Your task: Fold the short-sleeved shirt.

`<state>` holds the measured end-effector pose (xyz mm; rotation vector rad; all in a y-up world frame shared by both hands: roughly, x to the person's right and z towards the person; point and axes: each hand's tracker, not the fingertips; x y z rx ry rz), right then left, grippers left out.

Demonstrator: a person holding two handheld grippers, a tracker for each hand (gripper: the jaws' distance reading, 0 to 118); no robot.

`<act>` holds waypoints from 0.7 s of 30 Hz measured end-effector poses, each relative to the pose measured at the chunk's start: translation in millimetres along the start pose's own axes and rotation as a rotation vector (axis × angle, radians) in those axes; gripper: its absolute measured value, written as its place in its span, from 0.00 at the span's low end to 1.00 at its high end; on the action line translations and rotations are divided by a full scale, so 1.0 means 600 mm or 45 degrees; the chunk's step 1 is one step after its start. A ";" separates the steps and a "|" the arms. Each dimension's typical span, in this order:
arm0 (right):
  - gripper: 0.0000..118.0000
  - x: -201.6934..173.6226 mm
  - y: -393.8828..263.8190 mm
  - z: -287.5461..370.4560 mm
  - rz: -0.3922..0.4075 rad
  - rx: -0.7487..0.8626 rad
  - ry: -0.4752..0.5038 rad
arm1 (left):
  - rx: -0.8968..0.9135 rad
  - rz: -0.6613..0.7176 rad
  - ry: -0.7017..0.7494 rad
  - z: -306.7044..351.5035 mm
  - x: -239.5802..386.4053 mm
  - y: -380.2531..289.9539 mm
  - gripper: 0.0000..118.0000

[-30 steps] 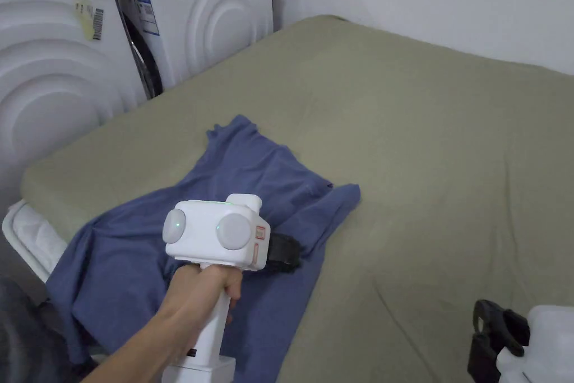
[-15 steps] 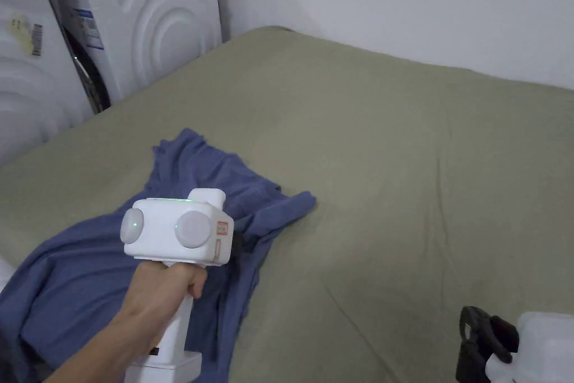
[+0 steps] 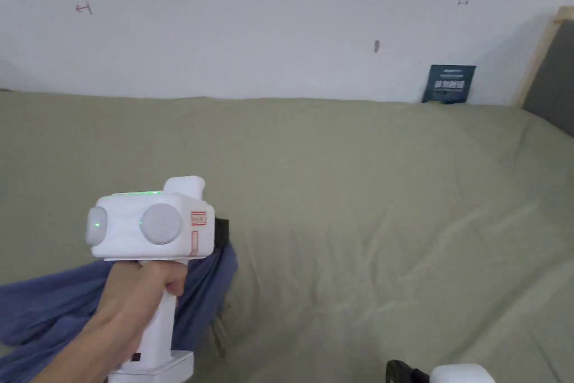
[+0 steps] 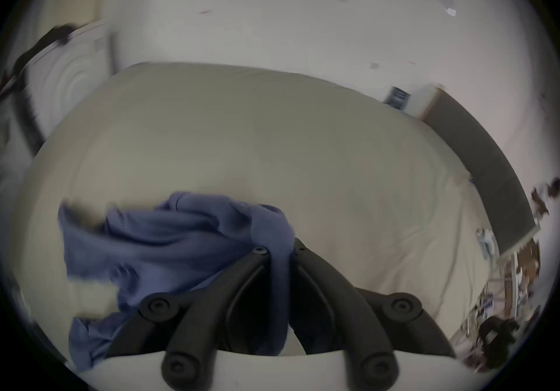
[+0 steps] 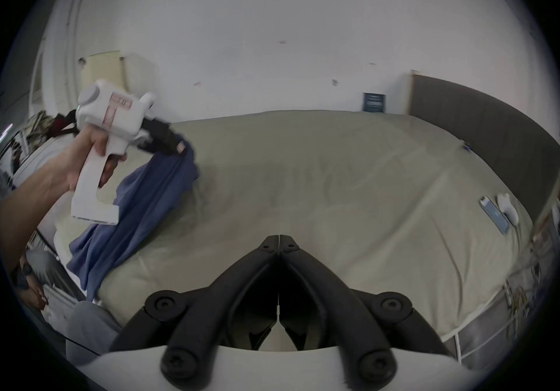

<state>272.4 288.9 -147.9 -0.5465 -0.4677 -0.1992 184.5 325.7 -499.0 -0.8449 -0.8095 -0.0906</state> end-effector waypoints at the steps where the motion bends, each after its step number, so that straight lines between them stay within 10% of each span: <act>1: 0.00 0.018 -0.002 0.000 -0.022 0.002 -0.022 | -0.007 -0.052 -0.044 -0.019 0.055 0.016 0.03; 9: 0.00 0.101 -0.011 -0.008 -0.137 -0.004 -0.158 | -0.110 -0.301 -0.287 -0.152 0.304 0.014 0.03; 21: 0.00 0.139 -0.031 -0.022 -0.248 -0.033 -0.216 | -0.339 -0.328 -0.157 -0.287 0.316 -0.073 0.08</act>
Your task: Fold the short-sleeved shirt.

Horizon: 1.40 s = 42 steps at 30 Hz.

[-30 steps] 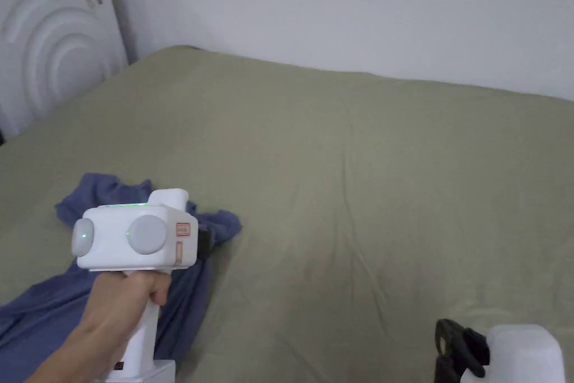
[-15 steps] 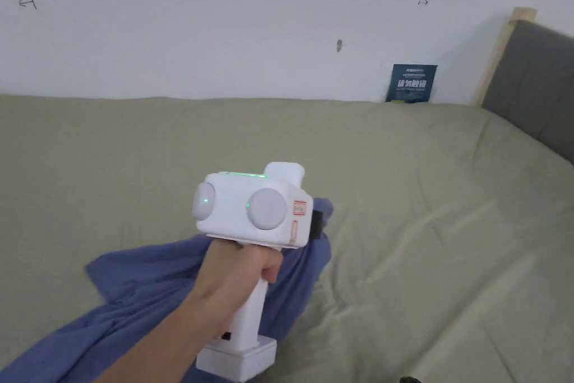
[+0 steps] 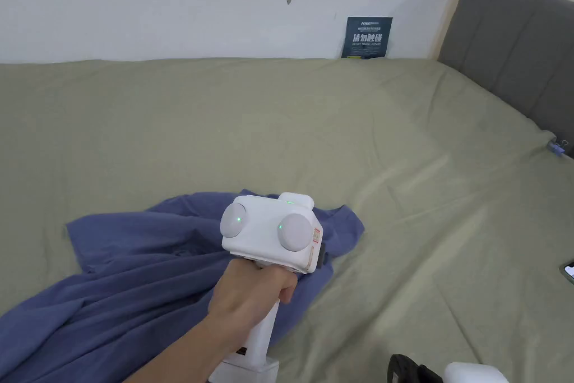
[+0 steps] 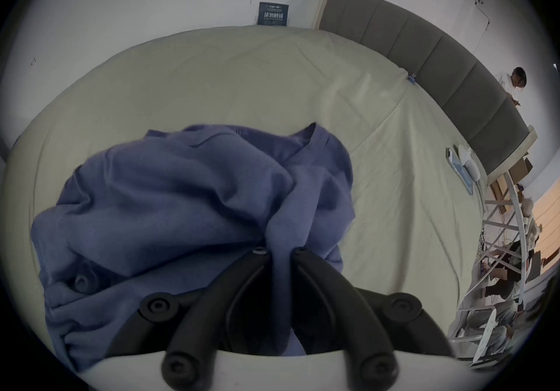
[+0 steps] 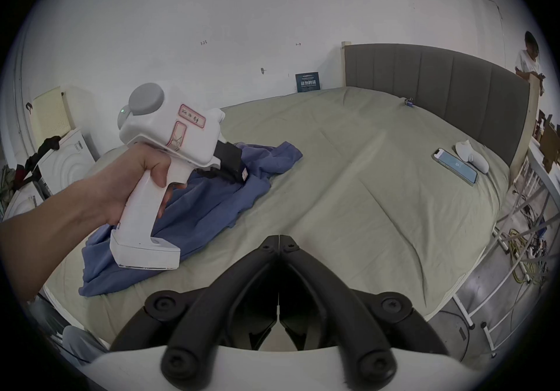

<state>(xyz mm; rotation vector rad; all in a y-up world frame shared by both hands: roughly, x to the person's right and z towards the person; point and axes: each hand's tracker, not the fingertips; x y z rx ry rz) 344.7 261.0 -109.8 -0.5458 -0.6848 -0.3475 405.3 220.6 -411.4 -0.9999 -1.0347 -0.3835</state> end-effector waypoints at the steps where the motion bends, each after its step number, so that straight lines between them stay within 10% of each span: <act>1: 0.00 0.001 0.000 -0.001 -0.006 -0.002 0.000 | 0.024 0.030 -0.022 0.010 -0.001 -0.002 0.08; 2: 0.00 0.001 0.001 0.000 -0.009 -0.006 -0.001 | 0.033 0.047 -0.018 0.021 -0.006 -0.006 0.27; 4: 0.00 0.000 0.005 0.006 -0.017 -0.002 0.002 | 0.028 0.066 -0.013 0.048 -0.017 -0.019 0.99; 13: 0.00 -0.036 0.042 0.057 0.067 0.089 0.109 | 0.534 0.132 0.169 0.444 -0.101 -0.205 0.89; 15: 0.00 -0.043 0.048 0.073 0.062 0.120 0.167 | 0.640 0.171 0.212 0.531 -0.118 -0.274 0.54; 16: 0.00 -0.050 0.051 0.082 0.060 0.122 0.162 | 0.674 0.182 0.245 0.569 -0.122 -0.310 0.10; 17: 0.00 -0.056 0.053 0.090 0.062 0.141 0.178 | 0.721 0.203 0.316 0.593 -0.128 -0.346 0.00; 27: 0.00 -0.091 0.031 0.169 0.137 0.212 0.241 | 0.885 0.317 0.716 0.740 -0.124 -0.518 0.00; 42: 0.00 -0.113 0.035 0.161 0.189 0.196 0.263 | 0.805 0.390 0.685 0.721 -0.200 -0.516 0.00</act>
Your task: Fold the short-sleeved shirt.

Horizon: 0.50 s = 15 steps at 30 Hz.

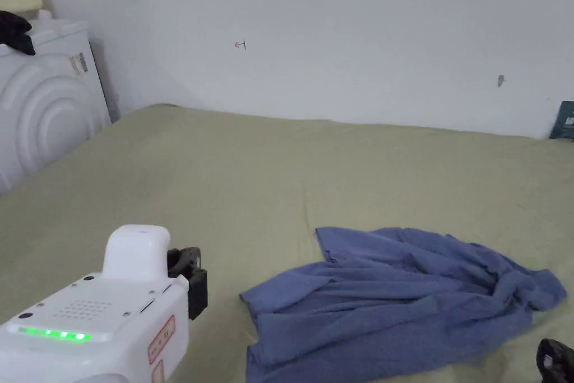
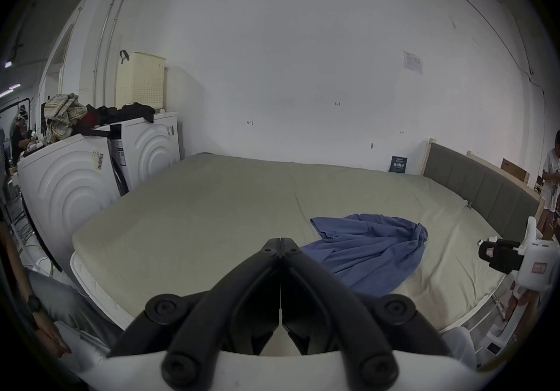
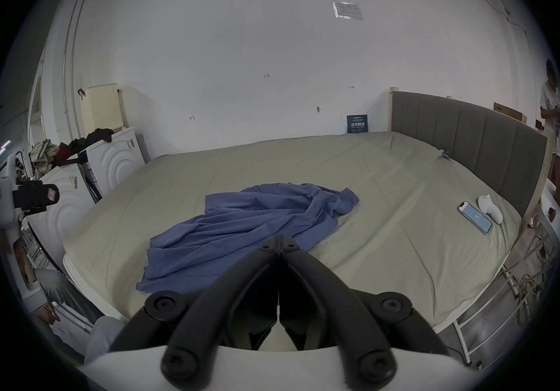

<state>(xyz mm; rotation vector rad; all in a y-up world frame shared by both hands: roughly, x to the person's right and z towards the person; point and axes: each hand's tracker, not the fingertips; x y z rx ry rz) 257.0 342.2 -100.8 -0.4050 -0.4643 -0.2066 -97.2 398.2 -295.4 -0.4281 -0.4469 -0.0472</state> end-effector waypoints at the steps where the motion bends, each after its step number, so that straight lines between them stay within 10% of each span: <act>1: 0.00 -0.002 0.002 -0.008 0.009 -0.014 0.004 | -0.033 -0.028 0.004 -0.023 -0.003 0.002 0.00; 9: 0.00 -0.008 -0.012 -0.078 0.009 -0.100 0.018 | -0.560 -0.031 -0.109 -0.324 -0.031 -0.041 0.00; 10: 0.00 -0.007 -0.016 -0.088 0.015 -0.126 0.007 | -0.655 -0.002 -0.106 -0.361 -0.031 -0.052 0.11; 12: 0.00 -0.003 -0.023 -0.103 0.029 -0.154 0.002 | -0.735 0.008 -0.084 -0.431 -0.031 -0.070 0.91; 15: 0.00 0.005 -0.030 -0.121 0.033 -0.196 -0.014 | -0.857 0.010 -0.076 -0.499 -0.024 -0.085 0.95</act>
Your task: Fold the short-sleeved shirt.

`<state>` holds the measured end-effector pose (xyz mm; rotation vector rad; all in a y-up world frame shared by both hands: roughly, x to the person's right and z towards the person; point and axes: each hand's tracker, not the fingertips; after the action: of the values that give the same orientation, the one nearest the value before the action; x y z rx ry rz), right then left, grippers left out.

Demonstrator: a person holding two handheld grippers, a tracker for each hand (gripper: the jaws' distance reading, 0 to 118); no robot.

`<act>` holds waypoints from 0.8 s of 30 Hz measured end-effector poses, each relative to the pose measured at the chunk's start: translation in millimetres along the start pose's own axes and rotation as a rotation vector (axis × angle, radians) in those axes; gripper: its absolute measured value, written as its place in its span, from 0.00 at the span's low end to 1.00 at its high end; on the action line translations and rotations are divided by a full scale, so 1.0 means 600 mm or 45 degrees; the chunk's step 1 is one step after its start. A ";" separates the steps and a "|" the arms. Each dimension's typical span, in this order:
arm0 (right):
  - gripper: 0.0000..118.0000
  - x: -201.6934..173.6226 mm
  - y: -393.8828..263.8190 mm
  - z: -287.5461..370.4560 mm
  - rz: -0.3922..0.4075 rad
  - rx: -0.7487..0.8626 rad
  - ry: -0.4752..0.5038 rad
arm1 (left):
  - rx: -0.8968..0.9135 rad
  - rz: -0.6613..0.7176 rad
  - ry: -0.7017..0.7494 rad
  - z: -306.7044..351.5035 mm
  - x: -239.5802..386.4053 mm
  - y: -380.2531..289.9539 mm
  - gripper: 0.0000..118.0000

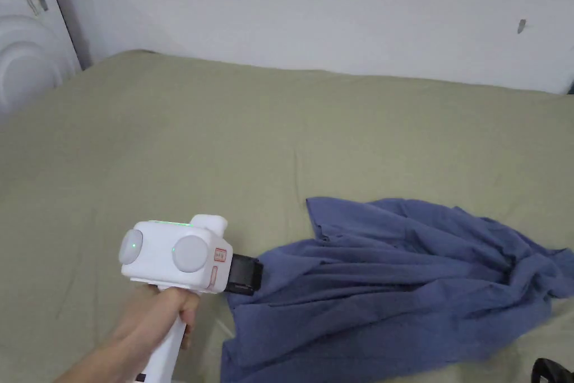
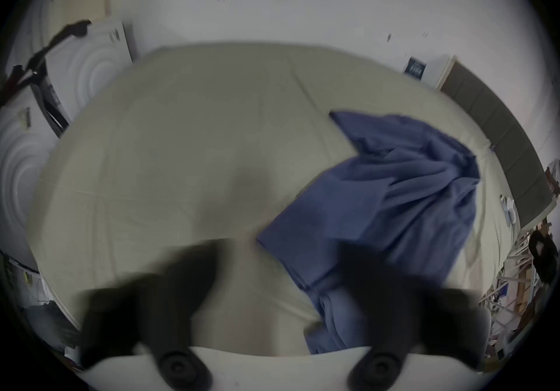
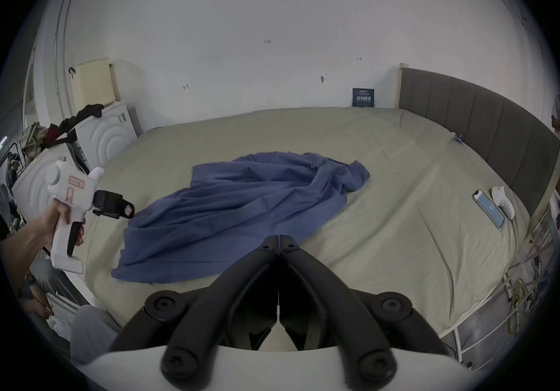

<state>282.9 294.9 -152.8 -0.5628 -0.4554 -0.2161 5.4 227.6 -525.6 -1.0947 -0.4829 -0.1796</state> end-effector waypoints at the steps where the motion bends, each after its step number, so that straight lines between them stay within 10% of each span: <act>1: 0.00 0.003 -0.001 -0.004 0.000 -0.008 0.000 | -0.017 -0.019 0.020 -0.019 0.006 0.014 0.95; 9: 0.00 0.018 -0.006 -0.017 -0.019 -0.053 0.009 | -0.061 -0.121 0.109 -0.051 0.038 0.015 0.82; 11: 0.00 0.026 -0.003 -0.021 -0.038 -0.057 0.008 | -0.024 -0.129 0.105 -0.027 0.040 0.012 0.45; 12: 0.00 0.029 0.001 -0.024 -0.044 -0.058 -0.002 | 0.012 -0.186 0.139 -0.019 0.039 0.010 0.03; 17: 0.00 0.075 0.054 -0.059 -0.132 -0.073 -0.101 | 0.019 -0.116 0.061 0.003 0.045 -0.003 0.00; 24: 0.00 0.221 0.177 -0.239 -0.001 -0.210 -0.265 | 0.010 -0.154 0.034 0.011 0.048 0.001 0.00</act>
<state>484.1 293.0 -247.6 -0.7503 -0.6436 -0.1977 29.4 236.7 -510.4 -1.0547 -0.5261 -0.2980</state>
